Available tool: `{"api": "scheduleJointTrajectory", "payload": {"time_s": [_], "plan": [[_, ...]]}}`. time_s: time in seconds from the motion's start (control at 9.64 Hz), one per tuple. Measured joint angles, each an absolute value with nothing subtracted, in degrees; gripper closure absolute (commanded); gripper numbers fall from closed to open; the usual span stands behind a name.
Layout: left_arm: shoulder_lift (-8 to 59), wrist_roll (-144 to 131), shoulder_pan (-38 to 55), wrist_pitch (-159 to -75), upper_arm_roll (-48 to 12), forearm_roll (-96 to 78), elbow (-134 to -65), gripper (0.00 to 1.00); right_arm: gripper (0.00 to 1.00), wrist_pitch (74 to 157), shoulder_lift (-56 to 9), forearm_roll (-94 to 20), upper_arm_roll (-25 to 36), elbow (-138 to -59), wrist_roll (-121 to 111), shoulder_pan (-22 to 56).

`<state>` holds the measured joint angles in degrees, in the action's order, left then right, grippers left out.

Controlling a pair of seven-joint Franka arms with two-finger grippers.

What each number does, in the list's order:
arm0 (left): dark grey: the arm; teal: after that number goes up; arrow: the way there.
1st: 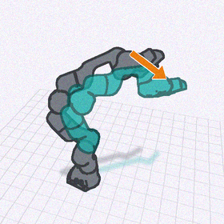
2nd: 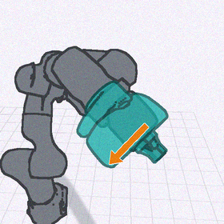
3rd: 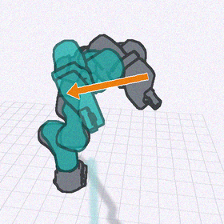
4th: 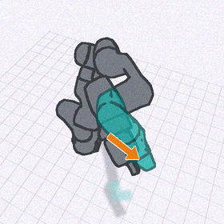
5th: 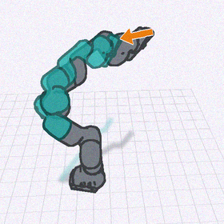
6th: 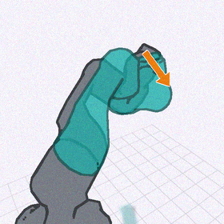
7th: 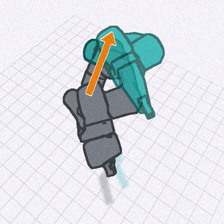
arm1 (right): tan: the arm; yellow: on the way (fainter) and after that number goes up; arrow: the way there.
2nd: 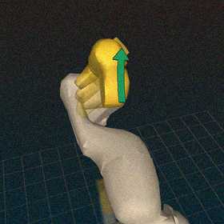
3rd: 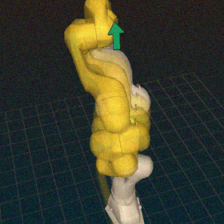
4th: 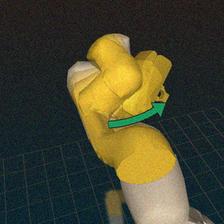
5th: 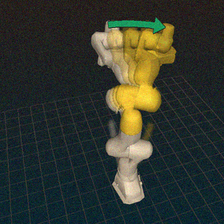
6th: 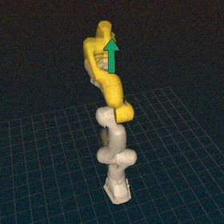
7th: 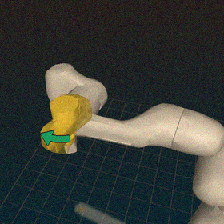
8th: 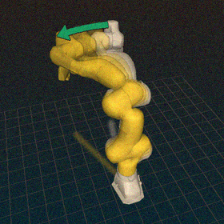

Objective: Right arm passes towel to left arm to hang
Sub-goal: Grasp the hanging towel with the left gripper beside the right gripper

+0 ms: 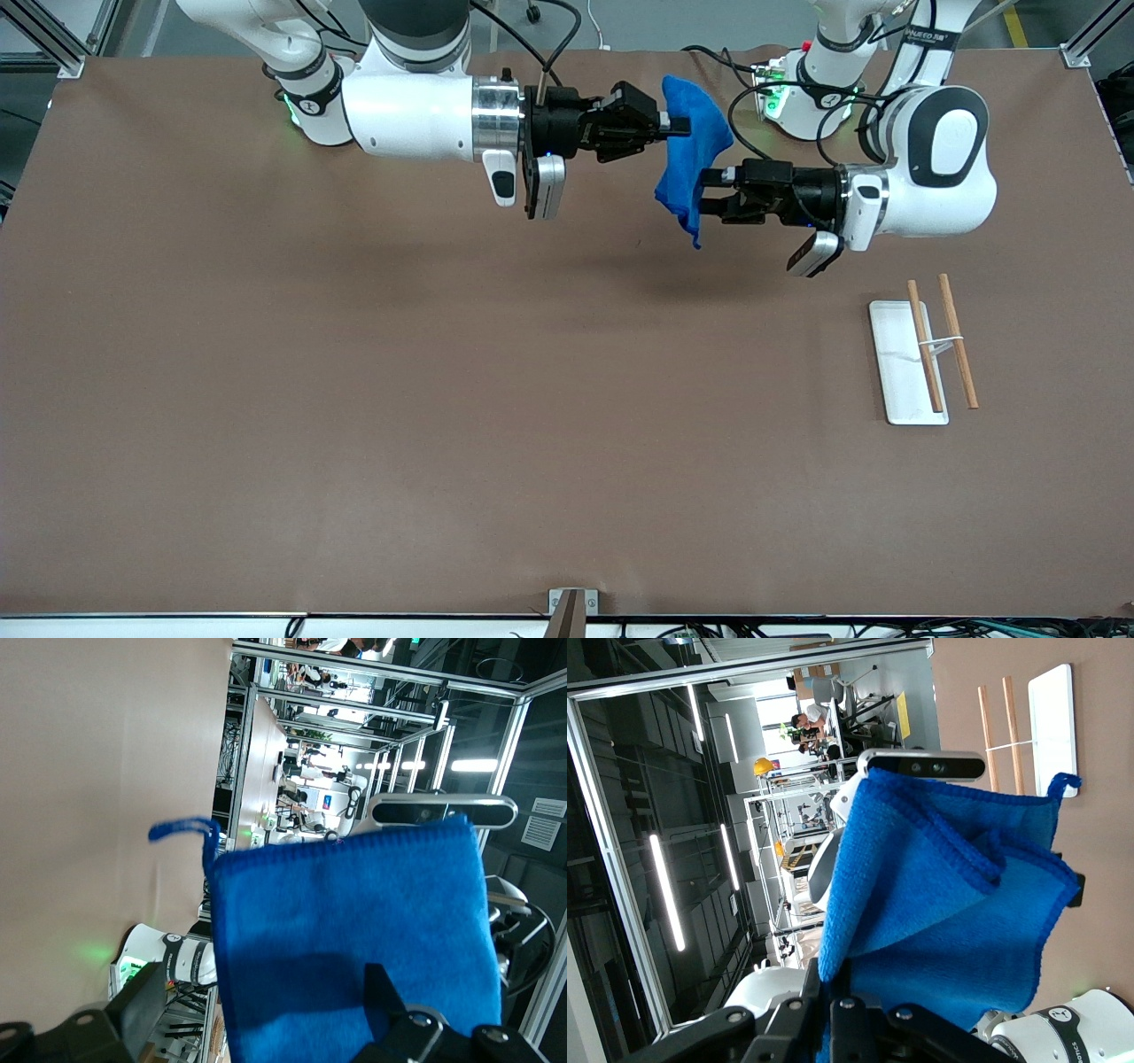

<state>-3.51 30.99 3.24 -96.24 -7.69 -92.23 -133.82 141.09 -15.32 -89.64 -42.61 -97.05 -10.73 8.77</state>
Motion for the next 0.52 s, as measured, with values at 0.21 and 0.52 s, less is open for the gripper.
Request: {"api": "scheduleJointTrajectory", "payload": {"time_s": [0.21,0.52], "plan": [[-4.42,30.98,3.13,-96.24,-7.36,-92.35,-134.38,0.63,1.0,141.09,-15.37,-89.64,-42.61,-96.95,-10.73,8.81],[-4.48,29.95,3.0,-96.24,-6.8,-92.43,-133.48,1.0,1.0,141.63,-15.37,-89.65,-42.61,-96.9,-10.73,8.84]]}}
